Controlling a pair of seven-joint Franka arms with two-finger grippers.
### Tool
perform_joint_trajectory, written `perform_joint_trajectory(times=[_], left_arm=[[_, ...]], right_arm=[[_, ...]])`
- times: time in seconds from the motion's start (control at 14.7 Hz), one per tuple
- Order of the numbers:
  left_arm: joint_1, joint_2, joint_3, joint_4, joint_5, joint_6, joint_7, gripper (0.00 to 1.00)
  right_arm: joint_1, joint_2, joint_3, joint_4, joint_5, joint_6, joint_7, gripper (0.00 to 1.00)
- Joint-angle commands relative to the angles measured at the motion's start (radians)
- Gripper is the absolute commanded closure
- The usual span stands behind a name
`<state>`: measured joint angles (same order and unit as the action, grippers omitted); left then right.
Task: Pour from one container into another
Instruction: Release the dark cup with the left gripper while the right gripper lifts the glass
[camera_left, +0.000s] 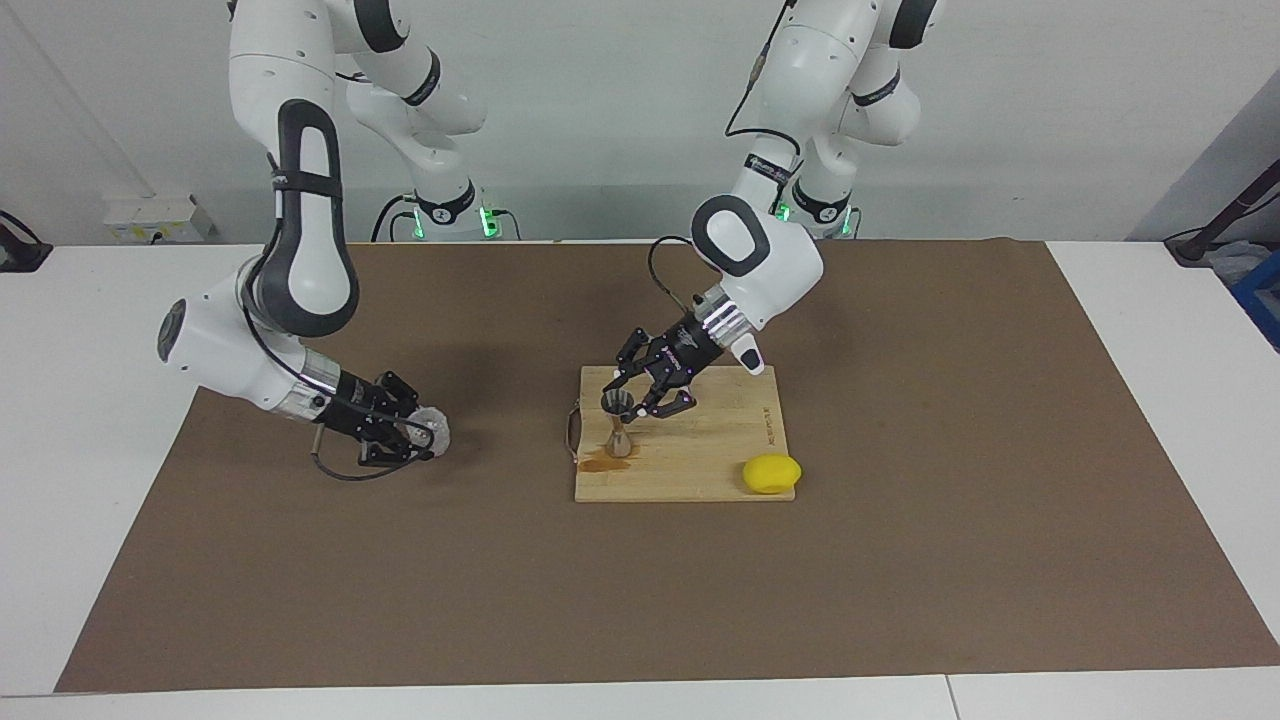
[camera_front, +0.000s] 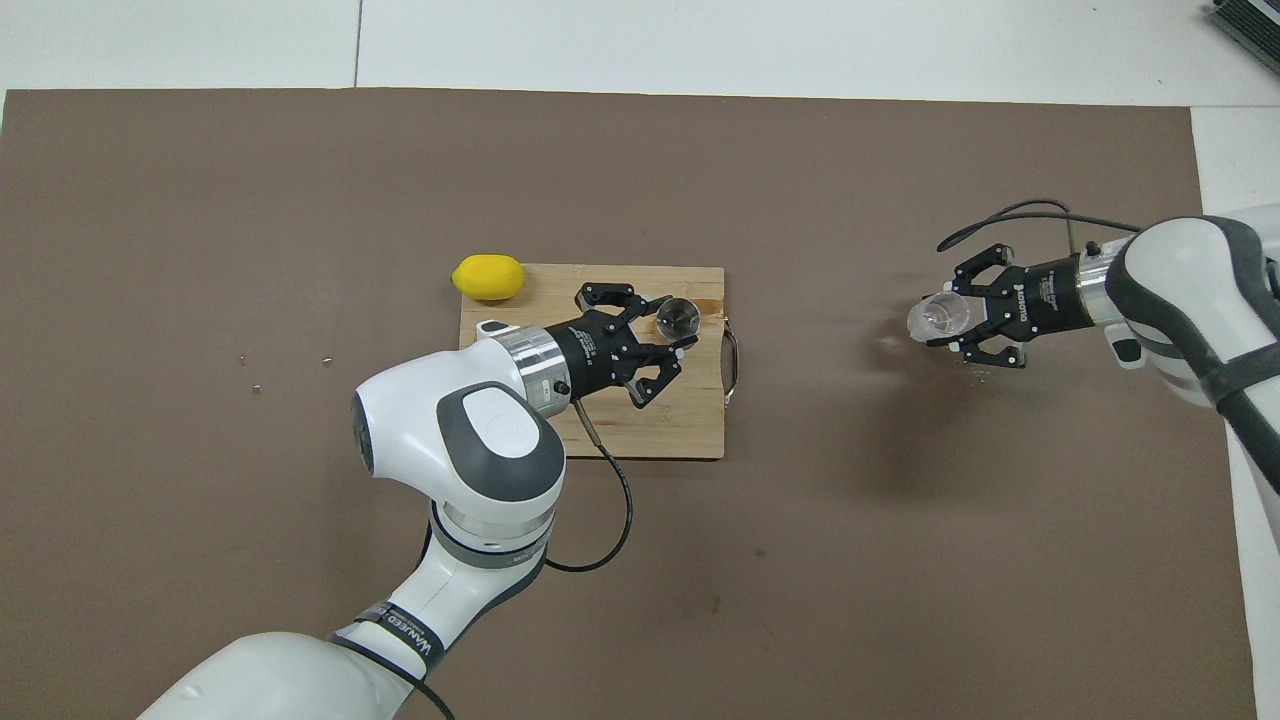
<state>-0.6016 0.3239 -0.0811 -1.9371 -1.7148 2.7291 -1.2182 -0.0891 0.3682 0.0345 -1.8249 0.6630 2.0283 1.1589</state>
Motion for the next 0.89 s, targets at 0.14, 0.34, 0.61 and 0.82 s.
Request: perform_joint_trajectory(times=[0.14, 0.34, 0.61, 0.82], left_arm=[[-0.023, 0.014, 0.015, 0.015, -0.029, 0.034, 0.02, 0.02], [-0.026, 0.009, 0.015, 0.02, -0.017, 0.032, 0.019, 0.0], [-0.043, -0.061, 0.015, -0.016, -0.017, 0.018, -0.001, 0.0], [-0.024, -0.133, 0.027, -0.072, 0.035, -0.122, -0.001, 0.0]], right_arm=[[0.084, -0.008, 0.001, 0.064, -0.114, 0.013, 0.209, 0.89], [0.132, -0.008, 0.001, 0.102, -0.129, 0.012, 0.303, 0.89], [0.221, 0.014, 0.004, 0.183, -0.282, 0.013, 0.49, 0.89], [0.271, 0.021, 0.001, 0.19, -0.306, 0.013, 0.547, 0.89]])
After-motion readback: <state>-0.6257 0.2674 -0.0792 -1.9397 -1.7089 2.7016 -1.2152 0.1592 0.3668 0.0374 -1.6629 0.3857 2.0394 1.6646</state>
